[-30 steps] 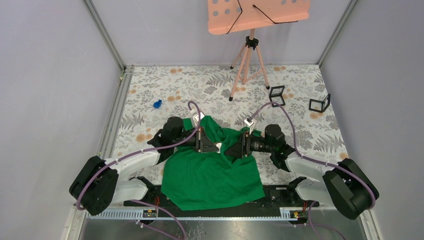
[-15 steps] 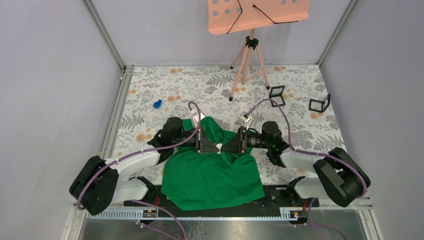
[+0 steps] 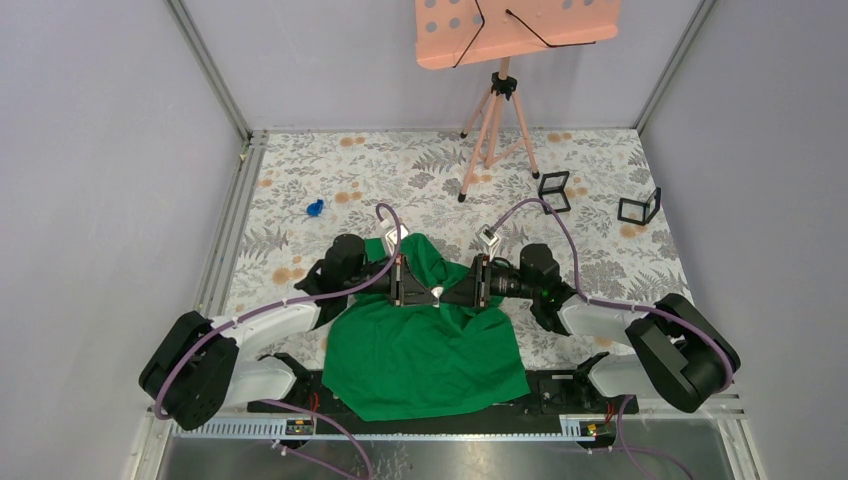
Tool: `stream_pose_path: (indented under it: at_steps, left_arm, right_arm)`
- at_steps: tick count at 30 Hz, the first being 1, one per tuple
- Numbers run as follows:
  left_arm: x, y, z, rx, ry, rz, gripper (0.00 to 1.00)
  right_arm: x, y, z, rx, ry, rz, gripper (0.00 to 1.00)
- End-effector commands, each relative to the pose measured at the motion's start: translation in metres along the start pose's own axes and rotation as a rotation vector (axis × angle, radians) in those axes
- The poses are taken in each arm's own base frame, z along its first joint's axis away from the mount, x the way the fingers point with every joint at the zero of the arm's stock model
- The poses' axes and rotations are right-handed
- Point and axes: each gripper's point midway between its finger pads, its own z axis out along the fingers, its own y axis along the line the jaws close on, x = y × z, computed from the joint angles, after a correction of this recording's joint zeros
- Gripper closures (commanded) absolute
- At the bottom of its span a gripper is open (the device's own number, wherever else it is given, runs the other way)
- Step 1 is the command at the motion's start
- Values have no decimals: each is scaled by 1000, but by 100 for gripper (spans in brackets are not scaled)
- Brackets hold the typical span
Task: Pin the brooch onto the clothing
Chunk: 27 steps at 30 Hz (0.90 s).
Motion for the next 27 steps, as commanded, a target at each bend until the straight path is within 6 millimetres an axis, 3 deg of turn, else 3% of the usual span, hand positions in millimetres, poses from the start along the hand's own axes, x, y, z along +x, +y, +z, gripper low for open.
stream_pose_path:
  at_steps: [1,17,27]
  left_arm:
    - [-7,-20,-1,90,-10,67,100]
    - [-6,-20,0,100,0,65,100]
    - [-8,-1,4,16,-14,8,100]
  right_arm:
    - [-21,0,6,43,-72,-71,65]
    - [-15,0,15,54,-30,-74,69]
    - [-11,7,13,21,-18,-75,69]
